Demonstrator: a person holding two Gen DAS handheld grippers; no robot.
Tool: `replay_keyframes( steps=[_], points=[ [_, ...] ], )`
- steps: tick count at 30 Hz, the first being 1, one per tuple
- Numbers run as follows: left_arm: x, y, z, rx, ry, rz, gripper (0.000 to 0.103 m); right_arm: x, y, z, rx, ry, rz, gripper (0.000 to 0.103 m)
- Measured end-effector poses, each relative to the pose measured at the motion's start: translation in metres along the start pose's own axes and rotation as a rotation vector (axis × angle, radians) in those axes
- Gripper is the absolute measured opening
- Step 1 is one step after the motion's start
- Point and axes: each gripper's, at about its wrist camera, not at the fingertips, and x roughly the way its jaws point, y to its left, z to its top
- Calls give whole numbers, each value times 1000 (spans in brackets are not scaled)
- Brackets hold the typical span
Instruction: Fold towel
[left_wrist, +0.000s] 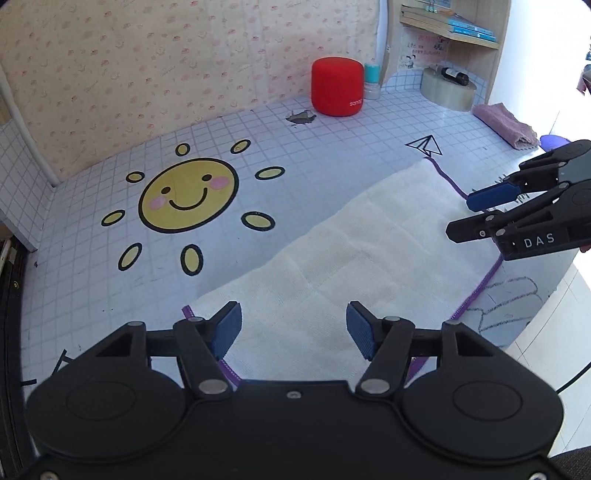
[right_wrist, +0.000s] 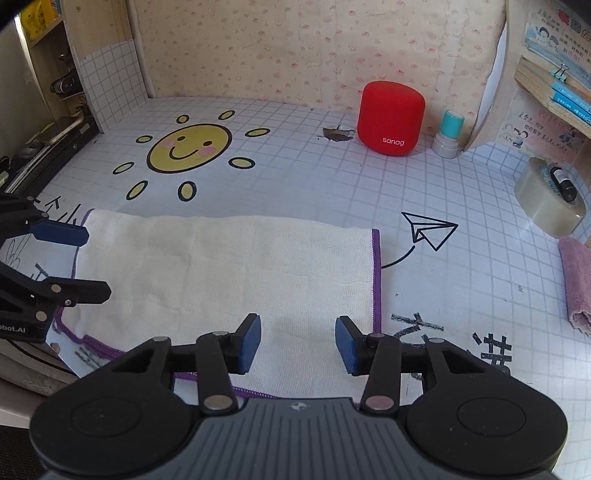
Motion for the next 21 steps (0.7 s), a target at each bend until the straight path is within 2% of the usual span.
replay_keyframes(
  steps=[4,8,13,21],
  points=[
    [15,14,5,-36,28,-9,65,14,0,17,10,-6,11,44],
    [28,15,1,-38,63,-20,65,29,-2,30,26,-2,14,44],
    [34,14,0,-21,71,-26,65,39,-5,38,48,-3,19,44],
    [42,17,8,3,64,-30,73,55,-10,44,80,8,0,44]
  ],
)
